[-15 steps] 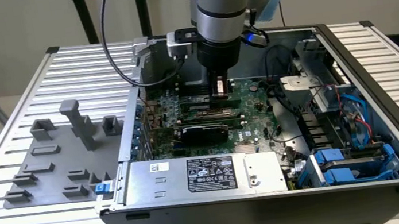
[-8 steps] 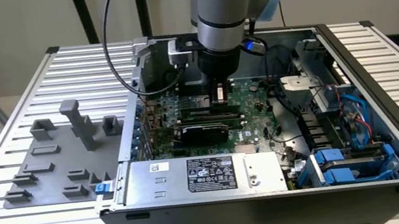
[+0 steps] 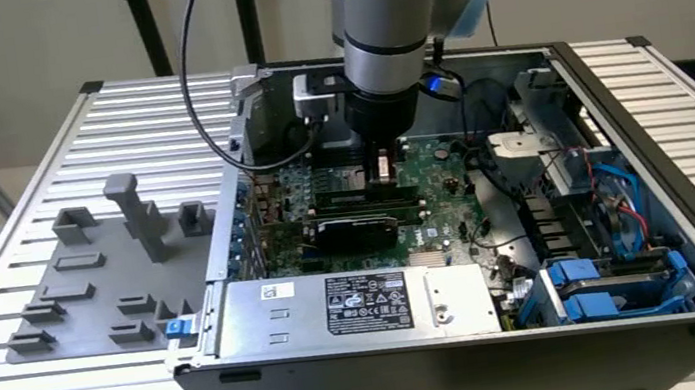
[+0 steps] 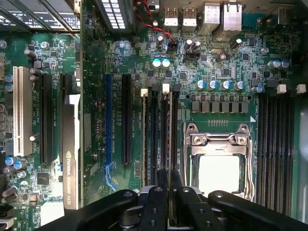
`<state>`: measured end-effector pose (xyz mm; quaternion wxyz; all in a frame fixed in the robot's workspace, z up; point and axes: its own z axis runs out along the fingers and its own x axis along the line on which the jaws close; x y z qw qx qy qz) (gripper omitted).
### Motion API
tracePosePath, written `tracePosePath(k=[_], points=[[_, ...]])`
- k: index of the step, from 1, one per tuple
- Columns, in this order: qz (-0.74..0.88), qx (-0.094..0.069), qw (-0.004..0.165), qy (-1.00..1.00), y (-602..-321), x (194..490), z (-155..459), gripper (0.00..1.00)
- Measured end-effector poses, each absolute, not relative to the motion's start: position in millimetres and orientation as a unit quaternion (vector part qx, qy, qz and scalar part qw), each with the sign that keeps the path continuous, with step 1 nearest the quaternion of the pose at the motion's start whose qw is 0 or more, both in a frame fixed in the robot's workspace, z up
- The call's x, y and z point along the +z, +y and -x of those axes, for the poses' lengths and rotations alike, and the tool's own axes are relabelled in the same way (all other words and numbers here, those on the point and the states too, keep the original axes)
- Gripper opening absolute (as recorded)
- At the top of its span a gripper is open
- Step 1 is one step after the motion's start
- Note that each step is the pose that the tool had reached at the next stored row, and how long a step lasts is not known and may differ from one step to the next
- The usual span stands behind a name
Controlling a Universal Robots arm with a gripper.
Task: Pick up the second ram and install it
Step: 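Press down the second ram until it locks into place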
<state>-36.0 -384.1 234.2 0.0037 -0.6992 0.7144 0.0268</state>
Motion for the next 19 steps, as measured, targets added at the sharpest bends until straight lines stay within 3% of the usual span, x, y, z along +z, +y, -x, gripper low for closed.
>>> tracePosePath(k=[19], points=[[0.699,0.024,0.002,0.714,-384.1,227.0,36.0,0.0]])
